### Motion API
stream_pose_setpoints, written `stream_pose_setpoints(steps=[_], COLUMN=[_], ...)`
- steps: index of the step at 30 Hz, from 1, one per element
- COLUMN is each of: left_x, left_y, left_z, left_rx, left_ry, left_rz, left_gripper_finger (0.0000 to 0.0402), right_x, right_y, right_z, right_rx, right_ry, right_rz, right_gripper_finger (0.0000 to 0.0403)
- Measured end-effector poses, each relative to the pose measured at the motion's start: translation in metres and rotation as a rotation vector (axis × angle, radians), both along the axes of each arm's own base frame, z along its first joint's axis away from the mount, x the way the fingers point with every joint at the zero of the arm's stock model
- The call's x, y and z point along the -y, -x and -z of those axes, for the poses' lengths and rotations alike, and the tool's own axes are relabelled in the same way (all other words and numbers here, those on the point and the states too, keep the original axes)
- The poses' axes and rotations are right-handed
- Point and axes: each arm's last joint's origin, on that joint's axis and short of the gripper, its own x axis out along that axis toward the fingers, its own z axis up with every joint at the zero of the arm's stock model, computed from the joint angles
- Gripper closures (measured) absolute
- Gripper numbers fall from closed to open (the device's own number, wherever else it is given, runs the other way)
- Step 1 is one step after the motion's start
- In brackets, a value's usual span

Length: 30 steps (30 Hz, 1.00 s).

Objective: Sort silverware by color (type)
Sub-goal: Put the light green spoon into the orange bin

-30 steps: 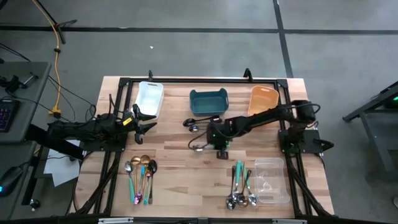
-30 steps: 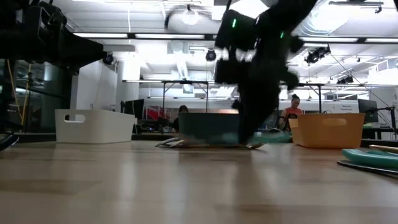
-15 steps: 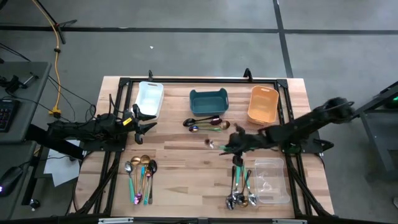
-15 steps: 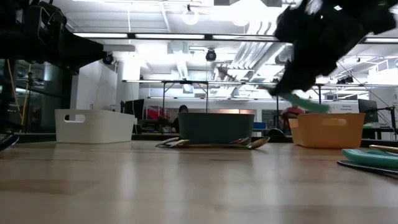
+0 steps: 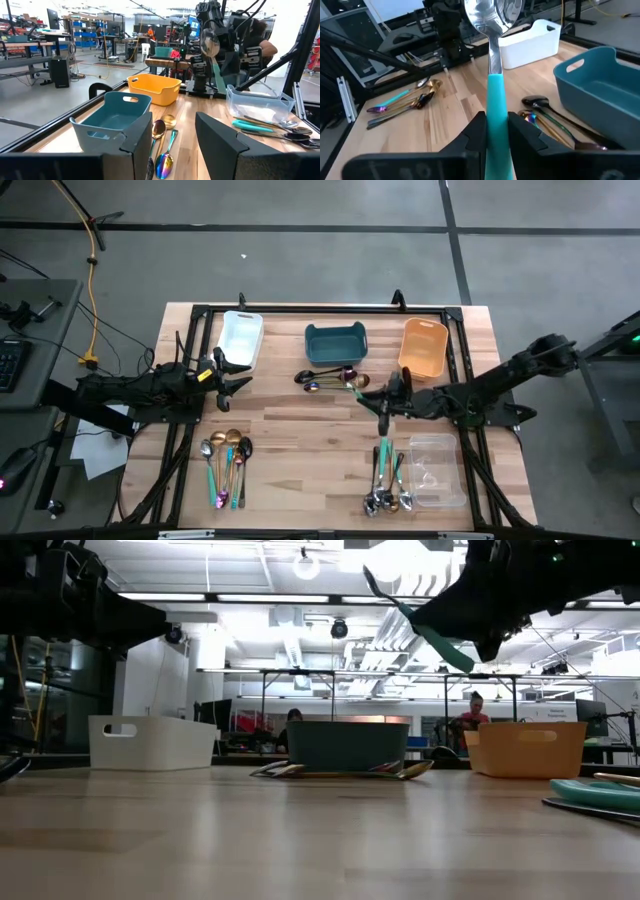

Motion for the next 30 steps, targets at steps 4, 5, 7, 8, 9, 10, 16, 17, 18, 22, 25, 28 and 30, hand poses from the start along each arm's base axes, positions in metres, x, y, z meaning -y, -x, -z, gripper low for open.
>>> stream_pose_setpoints(steps=[4,5,7,8,9,10,16,17,18,22,25,28,30], left_x=[0.0,0.0,0.0,0.0,0.0,0.0,0.0,0.0,0.0,0.0,0.0,0.0,0.0], left_y=[0.0,0.0,0.0,0.0,0.0,0.0,0.0,0.0,0.0,0.0,0.0,0.0,0.0], left_z=[0.0,0.0,0.0,0.0,0.0,0.0,0.0,0.0,0.0,0.0,0.0,0.0,0.0], left_rx=[0.0,0.0,0.0,0.0,0.0,0.0,0.0,0.0,0.0,0.0,0.0,0.0,0.0], left_ry=[0.0,0.0,0.0,0.0,0.0,0.0,0.0,0.0,0.0,0.0,0.0,0.0,0.0], left_rz=[0.0,0.0,0.0,0.0,0.0,0.0,0.0,0.0,0.0,0.0,0.0,0.0,0.0], left_gripper_finger=[0.0257,0.0257,0.0257,0.0257,0.0257,0.0257,0.0257,0.0257,0.0257,0.0257,0.0257,0.0257,0.0257], right_x=[0.001,0.001,0.001,0.001,0.001,0.001,0.006,0.008,0.011,0.031,0.051,0.073,0.085], right_y=[0.0,0.0,0.0,0.001,0.001,0.001,0.004,0.004,0.005,0.004,0.004,0.01,0.017], right_z=[-0.001,-0.001,-0.001,-0.001,-0.001,-0.001,-0.002,-0.003,-0.003,-0.004,-0.008,-0.013,-0.016], right_rx=[0.001,0.003,0.003,0.002,0.002,0.001,0.002,0.002,-0.002,-0.036,-0.055,-0.078,-0.111], right_ry=[0.016,0.019,0.036,0.05,0.064,0.077,0.143,0.157,0.176,0.251,0.277,0.285,0.288], right_rz=[0.025,0.034,0.06,0.071,0.087,0.107,0.309,0.36,0.406,0.571,0.653,0.744,0.776], right_gripper_finger=[0.0355,0.0355,0.0355,0.0355,0.0355,0.0355,0.0355,0.0355,0.0355,0.0355,0.0355,0.0355,0.0355])
